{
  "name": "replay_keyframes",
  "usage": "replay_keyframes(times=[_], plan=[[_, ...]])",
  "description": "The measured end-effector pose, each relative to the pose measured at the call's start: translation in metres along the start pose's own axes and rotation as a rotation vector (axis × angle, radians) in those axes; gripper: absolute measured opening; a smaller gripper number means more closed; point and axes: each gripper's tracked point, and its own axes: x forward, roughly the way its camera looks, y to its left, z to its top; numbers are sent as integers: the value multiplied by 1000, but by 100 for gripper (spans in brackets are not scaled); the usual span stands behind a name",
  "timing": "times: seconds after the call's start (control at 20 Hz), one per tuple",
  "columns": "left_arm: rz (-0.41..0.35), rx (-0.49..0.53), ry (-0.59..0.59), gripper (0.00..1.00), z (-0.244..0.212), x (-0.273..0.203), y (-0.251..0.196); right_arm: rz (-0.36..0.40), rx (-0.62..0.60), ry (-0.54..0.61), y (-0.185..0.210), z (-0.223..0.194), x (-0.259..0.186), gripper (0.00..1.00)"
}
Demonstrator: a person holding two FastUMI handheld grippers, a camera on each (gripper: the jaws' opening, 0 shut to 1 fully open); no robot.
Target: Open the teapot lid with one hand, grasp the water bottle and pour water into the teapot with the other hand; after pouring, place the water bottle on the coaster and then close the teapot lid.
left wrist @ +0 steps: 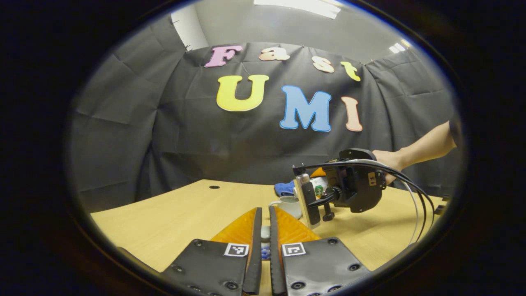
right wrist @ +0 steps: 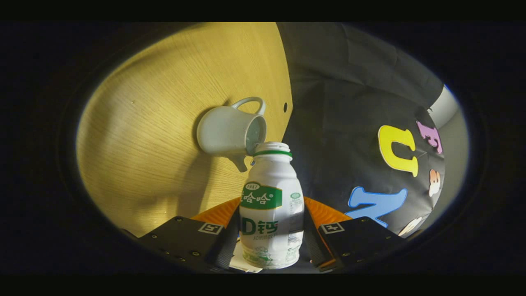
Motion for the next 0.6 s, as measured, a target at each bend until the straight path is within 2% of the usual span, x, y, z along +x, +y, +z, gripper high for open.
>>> replay_keyframes(times=[0.6], plan=[[8, 17, 6, 19, 0, -3, 3, -12, -93, 6, -6, 2, -1, 71]])
